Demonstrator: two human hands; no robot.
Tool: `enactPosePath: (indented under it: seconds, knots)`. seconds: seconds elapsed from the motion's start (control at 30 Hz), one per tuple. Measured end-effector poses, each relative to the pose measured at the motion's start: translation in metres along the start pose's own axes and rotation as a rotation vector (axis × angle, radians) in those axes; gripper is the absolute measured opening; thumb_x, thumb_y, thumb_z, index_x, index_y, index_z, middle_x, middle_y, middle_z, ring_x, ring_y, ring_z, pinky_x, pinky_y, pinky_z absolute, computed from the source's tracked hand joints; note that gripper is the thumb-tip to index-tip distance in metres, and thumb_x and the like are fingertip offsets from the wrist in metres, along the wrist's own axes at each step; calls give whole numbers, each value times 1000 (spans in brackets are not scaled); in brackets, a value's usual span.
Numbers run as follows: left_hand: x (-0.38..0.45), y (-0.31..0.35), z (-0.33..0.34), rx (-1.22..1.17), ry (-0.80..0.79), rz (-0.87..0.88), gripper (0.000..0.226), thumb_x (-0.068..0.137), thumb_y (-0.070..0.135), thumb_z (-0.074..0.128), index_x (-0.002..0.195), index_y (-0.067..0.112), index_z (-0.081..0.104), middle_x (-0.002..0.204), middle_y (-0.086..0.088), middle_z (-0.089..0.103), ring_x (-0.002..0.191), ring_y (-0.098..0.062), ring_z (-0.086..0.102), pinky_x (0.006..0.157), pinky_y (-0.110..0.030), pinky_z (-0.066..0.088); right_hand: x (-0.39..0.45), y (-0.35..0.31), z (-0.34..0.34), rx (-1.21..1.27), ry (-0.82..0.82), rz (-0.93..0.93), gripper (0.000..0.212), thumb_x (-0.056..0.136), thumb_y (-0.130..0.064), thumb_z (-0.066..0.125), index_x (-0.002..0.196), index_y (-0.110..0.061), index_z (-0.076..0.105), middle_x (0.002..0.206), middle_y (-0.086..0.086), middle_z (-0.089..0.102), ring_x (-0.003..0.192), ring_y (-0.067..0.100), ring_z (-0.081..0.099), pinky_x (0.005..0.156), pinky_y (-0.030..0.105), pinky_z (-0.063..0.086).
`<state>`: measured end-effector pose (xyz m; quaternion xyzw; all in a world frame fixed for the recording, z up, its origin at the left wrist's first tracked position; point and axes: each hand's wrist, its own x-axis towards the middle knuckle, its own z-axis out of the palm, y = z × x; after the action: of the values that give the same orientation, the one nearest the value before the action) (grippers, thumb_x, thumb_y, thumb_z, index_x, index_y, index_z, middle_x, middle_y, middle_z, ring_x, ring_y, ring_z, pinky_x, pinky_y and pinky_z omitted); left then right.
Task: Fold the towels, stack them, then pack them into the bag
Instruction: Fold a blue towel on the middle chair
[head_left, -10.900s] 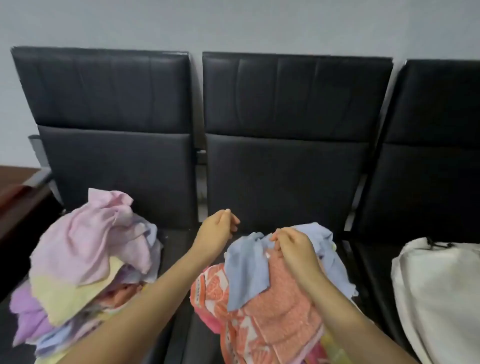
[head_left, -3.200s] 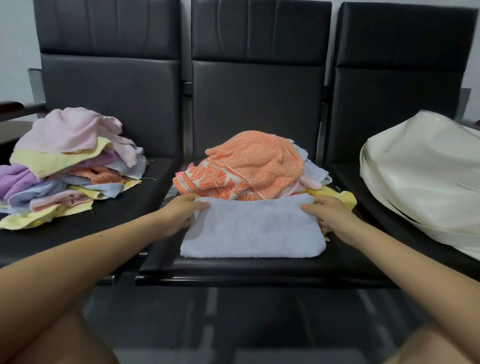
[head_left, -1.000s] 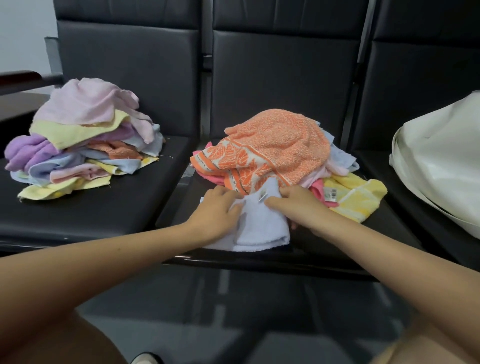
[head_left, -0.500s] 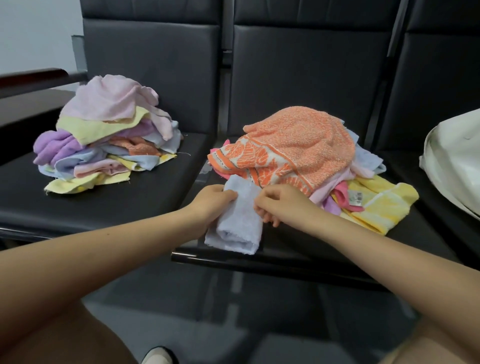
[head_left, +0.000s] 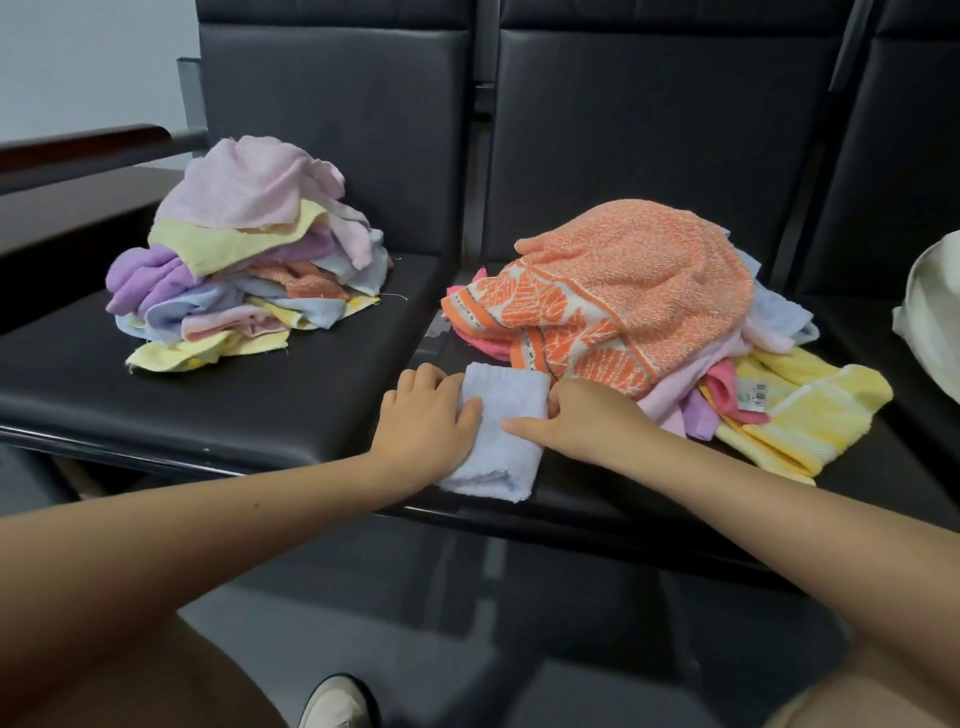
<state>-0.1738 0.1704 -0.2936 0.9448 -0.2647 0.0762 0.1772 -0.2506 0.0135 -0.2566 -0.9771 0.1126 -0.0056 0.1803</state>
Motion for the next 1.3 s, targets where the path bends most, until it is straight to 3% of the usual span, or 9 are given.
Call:
enactPosePath:
  seconds: [0.17,0.33,0.43,0.5,0.6,0.67,0.77,0.97,1.3]
  knots:
    - [1,0,-4,-64,-81,-51,43,101,38,39,138,18,48,133,-3,42,125,-22,34,102,-37,28,6,-2,3,217,-18,52,47,84,-39,71,56,-16,41,57,-6,42,53,8,39,53,24,28]
    - [4,2,-9,-83,-154,-62,45,101,42,35,137,19,51,139,-3,39,133,-22,28,110,-41,26,6,-9,-1,647,8,40,30,88,-20,59,101,7,62,95,21,66,82,20,57,70,32,42]
    - [6,4,-15,-125,-162,-29,47,103,42,30,126,18,63,143,-2,40,138,-19,22,114,-41,20,2,-12,-9,873,32,38,17,91,-12,53,104,-5,63,105,16,68,89,19,62,72,32,47]
    - [5,7,-20,-257,-139,-23,52,103,43,28,105,18,74,139,-3,47,137,-18,23,115,-42,21,2,-11,-14,985,55,41,15,92,-10,52,100,-18,62,106,8,68,94,20,64,73,34,50]
    - [1,17,-29,-551,-106,-58,64,102,47,31,50,28,64,84,-7,58,106,-24,45,97,-37,39,2,-9,-24,1181,82,82,17,91,-6,55,104,-14,63,109,10,69,99,26,67,84,42,54]
    - [3,23,-30,-759,-176,-132,55,96,58,36,68,24,69,81,-2,63,91,-21,55,86,-29,44,4,-7,-28,1253,76,102,15,90,-9,59,105,-8,62,102,12,68,90,26,67,73,39,54]
    - [8,31,-32,-1217,-361,-261,73,85,71,40,134,18,52,132,-4,60,121,-21,58,109,-38,40,6,-3,-35,1237,19,82,10,89,-19,65,95,-11,64,83,9,67,74,24,65,64,36,47]
    - [15,45,-47,-1562,-412,-314,43,101,35,40,137,12,49,128,-9,63,109,-19,64,76,-28,56,9,9,-47,1204,37,130,16,89,-27,68,79,-15,64,68,2,69,59,13,65,57,25,47]
    - [31,85,-51,-1623,-488,-379,54,93,46,52,136,14,52,132,-11,59,119,-25,58,88,-35,54,3,33,-73,1351,-43,142,29,94,-29,58,73,-12,65,54,-2,65,49,8,63,52,19,50]
